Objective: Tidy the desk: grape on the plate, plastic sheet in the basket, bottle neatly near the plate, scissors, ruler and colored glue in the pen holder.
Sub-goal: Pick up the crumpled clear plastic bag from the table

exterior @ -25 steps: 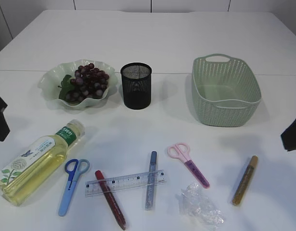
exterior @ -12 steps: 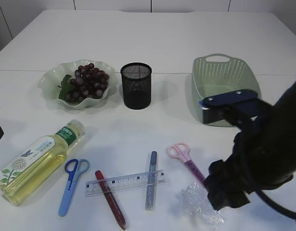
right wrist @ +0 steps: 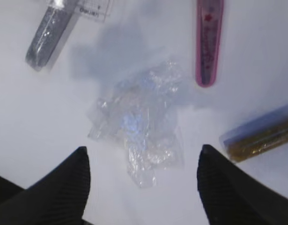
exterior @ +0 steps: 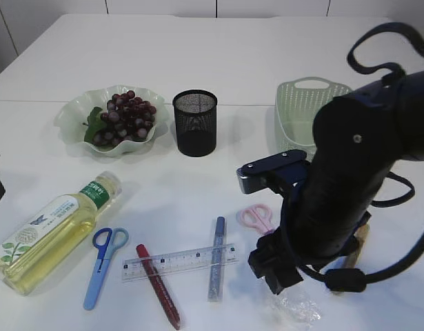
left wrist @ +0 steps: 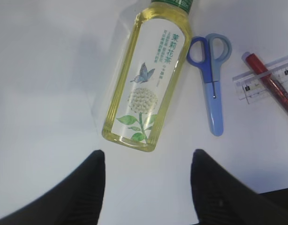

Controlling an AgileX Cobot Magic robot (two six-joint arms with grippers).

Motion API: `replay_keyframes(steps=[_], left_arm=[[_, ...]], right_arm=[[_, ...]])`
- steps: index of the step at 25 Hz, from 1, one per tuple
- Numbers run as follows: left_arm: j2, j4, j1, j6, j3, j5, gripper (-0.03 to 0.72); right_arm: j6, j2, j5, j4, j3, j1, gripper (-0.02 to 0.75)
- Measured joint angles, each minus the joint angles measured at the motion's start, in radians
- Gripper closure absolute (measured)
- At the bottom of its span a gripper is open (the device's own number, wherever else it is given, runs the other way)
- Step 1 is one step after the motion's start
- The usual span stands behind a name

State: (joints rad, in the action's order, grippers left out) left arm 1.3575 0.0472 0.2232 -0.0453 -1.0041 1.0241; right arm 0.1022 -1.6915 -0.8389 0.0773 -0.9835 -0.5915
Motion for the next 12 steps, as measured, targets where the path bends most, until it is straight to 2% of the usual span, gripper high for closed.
replay_keyframes(steps=[5,12], left_arm=[[0.000,0.000,0.000,0.000,0.000,0.000,0.274],[0.000,0.000,0.000,0.000,0.000,-0.011,0.279]], right_arm=[[-0.044,-0.079,0.012,-0.021,-0.042,0.000,0.140],[-0.075,-0.149,0.049,-0.017,-0.047,0.000,0.134]])
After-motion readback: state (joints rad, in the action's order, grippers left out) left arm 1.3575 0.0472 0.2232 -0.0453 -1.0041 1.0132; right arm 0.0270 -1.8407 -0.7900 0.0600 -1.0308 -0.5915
